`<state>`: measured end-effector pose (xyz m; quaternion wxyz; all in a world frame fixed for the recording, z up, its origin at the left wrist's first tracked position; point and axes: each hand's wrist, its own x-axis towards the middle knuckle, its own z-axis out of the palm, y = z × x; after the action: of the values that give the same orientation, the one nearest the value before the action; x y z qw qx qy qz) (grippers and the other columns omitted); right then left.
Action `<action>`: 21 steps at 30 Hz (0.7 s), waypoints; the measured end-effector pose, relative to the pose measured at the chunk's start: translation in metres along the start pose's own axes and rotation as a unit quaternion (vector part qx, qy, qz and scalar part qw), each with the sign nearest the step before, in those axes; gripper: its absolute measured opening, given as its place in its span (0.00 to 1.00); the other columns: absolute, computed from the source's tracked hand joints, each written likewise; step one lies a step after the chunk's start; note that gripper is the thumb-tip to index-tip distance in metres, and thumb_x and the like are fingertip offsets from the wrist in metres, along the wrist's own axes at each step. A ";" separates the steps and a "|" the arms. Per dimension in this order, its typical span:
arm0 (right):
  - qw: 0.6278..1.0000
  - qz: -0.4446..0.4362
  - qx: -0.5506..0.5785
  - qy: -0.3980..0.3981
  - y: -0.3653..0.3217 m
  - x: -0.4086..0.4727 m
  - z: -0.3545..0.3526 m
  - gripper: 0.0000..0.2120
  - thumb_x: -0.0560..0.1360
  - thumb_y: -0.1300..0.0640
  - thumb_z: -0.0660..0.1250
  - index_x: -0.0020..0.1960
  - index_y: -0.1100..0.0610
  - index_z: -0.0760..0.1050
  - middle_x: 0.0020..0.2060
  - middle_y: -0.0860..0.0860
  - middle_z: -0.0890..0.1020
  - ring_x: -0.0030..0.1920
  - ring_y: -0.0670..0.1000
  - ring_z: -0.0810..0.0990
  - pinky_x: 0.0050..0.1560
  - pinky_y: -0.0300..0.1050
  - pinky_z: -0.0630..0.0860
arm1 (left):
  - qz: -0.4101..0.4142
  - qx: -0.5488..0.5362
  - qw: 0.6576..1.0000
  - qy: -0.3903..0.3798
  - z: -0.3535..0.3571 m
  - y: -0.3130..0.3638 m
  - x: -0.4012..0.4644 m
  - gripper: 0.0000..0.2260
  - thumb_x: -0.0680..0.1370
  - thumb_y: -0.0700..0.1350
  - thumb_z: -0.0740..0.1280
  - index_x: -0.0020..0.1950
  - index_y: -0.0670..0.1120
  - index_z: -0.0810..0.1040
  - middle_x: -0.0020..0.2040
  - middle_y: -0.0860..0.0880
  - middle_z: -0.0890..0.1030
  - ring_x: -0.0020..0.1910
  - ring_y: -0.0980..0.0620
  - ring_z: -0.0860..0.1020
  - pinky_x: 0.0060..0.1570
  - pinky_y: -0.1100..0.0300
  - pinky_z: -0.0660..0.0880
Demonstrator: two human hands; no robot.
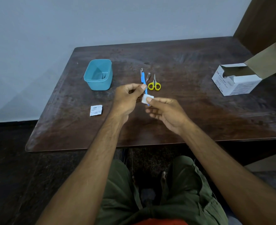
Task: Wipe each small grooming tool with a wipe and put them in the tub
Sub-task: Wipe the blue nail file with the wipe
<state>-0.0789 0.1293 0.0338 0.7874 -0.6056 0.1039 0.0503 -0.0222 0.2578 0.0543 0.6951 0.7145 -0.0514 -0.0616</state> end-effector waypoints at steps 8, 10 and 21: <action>1.000 0.005 0.026 -0.016 -0.005 0.002 0.003 0.05 0.76 0.58 0.68 0.45 0.60 0.80 0.36 0.50 0.82 0.35 0.45 0.80 0.38 0.37 0.75 | -0.025 -0.060 0.998 -0.017 -0.002 0.006 0.000 0.06 0.79 0.41 0.66 0.47 0.42 0.82 0.35 0.50 0.81 0.33 0.58 0.78 0.36 0.66 0.76; 1.000 0.011 0.004 -0.021 0.003 -0.002 0.003 0.05 0.76 0.59 0.68 0.44 0.60 0.80 0.35 0.50 0.83 0.35 0.45 0.80 0.39 0.37 0.74 | -0.023 -0.039 0.999 -0.006 -0.004 0.007 0.003 0.06 0.79 0.41 0.66 0.48 0.42 0.82 0.36 0.50 0.80 0.34 0.58 0.76 0.34 0.67 0.74; 1.000 -0.005 0.004 -0.005 0.005 0.000 0.003 0.05 0.75 0.59 0.69 0.45 0.60 0.81 0.38 0.53 0.83 0.35 0.46 0.80 0.38 0.37 0.75 | -0.032 -0.057 0.998 -0.008 -0.001 0.007 0.000 0.06 0.79 0.41 0.66 0.45 0.43 0.81 0.34 0.51 0.79 0.30 0.59 0.76 0.32 0.68 0.74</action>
<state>-0.0798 0.1335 0.0300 0.7905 -0.6028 0.0969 0.0486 -0.0222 0.2582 0.0610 0.7318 0.6745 -0.0303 -0.0922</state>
